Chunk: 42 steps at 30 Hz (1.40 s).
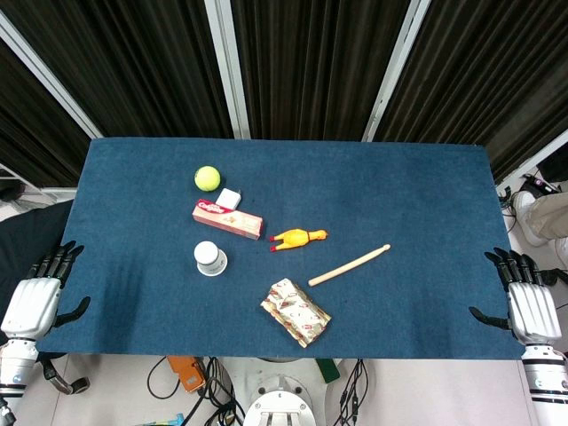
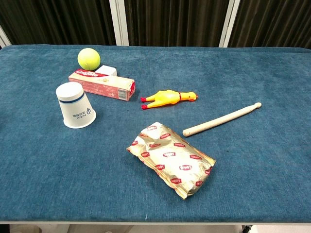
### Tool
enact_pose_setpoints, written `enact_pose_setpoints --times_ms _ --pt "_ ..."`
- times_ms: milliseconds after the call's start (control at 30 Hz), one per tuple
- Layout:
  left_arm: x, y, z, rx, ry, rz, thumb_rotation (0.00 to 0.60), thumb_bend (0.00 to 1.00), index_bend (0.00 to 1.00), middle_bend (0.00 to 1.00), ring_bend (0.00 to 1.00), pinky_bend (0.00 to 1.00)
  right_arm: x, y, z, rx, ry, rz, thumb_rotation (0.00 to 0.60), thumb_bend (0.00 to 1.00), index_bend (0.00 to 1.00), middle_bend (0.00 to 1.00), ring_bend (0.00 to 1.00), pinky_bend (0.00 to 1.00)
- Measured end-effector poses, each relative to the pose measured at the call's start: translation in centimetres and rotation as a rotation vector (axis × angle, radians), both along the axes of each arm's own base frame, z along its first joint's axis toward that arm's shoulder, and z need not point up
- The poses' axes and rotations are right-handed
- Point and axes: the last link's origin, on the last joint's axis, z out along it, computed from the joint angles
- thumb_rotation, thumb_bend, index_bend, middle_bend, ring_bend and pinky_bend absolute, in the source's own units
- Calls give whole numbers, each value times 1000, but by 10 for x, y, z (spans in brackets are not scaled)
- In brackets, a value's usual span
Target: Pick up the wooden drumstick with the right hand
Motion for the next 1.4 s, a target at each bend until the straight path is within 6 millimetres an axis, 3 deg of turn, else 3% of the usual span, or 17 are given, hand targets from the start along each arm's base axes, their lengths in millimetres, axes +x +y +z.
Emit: enact_pose_setpoints --times_ms 667,967,1200,1400 --pt "-2 2 3 17 1 9 600 281 0 0 0 96 -3 -8 -7 42 16 4 600 187 185 184 96 0" --pt "-2 3 4 11 -5 11 600 282 0 0 0 96 21 -59 -32 233 88 102 600 187 237 238 96 0" --pt "-4 3 6 20 -17 24 600 281 0 0 0 96 68 -111 -68 449 185 238 600 187 264 273 98 0" --pt "-5 4 7 19 -16 32 600 282 0 0 0 96 99 -134 -105 556 240 314 600 194 298 307 104 0"
